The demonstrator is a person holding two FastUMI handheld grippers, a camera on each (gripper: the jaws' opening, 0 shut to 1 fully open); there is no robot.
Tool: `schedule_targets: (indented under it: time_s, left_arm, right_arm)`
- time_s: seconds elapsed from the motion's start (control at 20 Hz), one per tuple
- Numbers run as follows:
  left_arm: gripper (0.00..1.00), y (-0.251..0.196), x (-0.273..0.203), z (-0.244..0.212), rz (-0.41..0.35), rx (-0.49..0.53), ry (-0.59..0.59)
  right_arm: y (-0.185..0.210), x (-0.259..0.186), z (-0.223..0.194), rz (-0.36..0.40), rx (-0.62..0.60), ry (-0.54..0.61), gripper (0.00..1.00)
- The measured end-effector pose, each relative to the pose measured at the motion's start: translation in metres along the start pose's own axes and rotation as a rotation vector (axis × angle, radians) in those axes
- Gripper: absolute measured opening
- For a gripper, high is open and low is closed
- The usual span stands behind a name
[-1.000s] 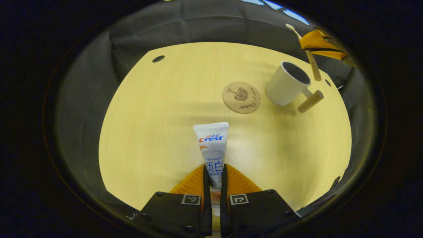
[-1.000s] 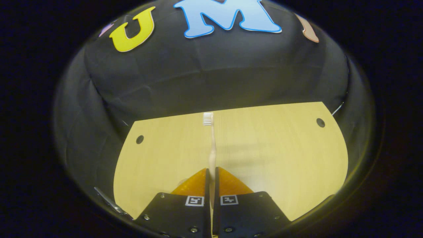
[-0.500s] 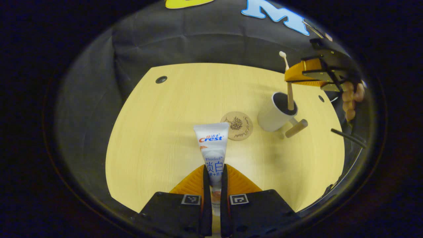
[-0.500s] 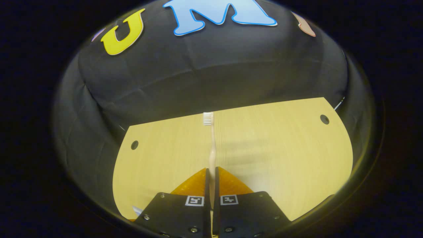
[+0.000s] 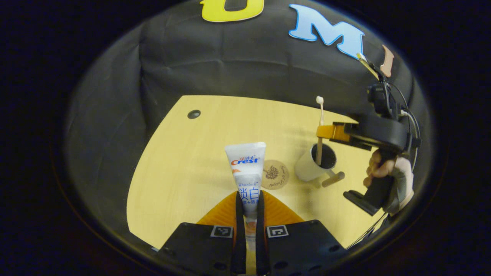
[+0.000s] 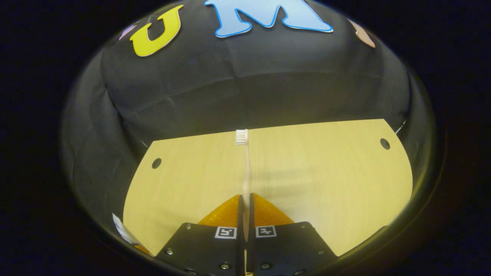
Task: Put the toothbrush and toothpaste on the desktop into the cup, then pick up the cup and place it on the coaster on the desktop.
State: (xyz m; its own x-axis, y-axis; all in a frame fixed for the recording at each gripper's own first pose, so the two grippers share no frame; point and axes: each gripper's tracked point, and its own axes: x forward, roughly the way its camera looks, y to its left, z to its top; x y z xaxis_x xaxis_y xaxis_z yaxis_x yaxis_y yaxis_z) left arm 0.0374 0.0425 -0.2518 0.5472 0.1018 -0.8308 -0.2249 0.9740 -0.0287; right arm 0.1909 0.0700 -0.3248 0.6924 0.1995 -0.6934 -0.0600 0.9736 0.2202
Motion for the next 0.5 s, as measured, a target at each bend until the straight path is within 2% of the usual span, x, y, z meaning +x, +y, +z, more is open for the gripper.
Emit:
schedule_targets:
  time_s: [0.5]
  left_arm:
    - [0.17,-0.013,0.0,0.076,-0.009,0.019,-0.116]
  right_arm:
    - [-0.006,-0.005,-0.017,0.001,-0.041,-0.037,0.05]
